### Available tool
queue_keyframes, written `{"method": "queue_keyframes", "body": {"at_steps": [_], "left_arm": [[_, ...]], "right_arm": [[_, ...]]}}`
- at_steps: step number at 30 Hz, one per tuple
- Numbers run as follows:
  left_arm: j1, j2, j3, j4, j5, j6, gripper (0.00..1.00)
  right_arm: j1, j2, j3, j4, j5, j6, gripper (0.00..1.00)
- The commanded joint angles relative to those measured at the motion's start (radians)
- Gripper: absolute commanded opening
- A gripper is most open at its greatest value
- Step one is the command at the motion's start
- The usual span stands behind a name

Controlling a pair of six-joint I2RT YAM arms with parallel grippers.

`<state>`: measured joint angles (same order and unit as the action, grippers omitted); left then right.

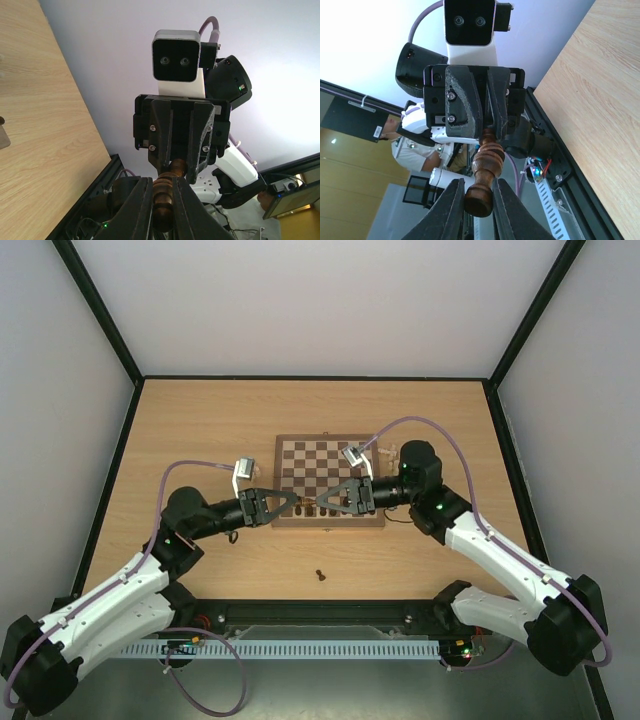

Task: Set up the chess pieces on the board
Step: Pick up the chess piece at the center of the board.

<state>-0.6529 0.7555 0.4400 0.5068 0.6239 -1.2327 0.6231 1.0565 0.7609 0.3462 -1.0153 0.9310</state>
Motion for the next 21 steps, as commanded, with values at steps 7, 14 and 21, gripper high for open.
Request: {"method": "queue_keyframes", "body": {"at_steps": [7,14,21], "left_arm": [[0.006,0.016,0.045,-0.083,-0.017,0.073,0.02],[0.013,0.047,0.194,-0.410,-0.113,0.245,0.02],[0.012,0.264,0.501,-0.909,-0.384,0.506,0.02]], "right_arm": [[0.007,-0.019,0.108,-0.292,0.107,-0.180,0.06],[-0.010,-0.050,0.190,-0.591,0.335,-0.352,0.04],[-0.010,-0.087,0.213,-0.781,0.618,-0.436,0.04]]}}
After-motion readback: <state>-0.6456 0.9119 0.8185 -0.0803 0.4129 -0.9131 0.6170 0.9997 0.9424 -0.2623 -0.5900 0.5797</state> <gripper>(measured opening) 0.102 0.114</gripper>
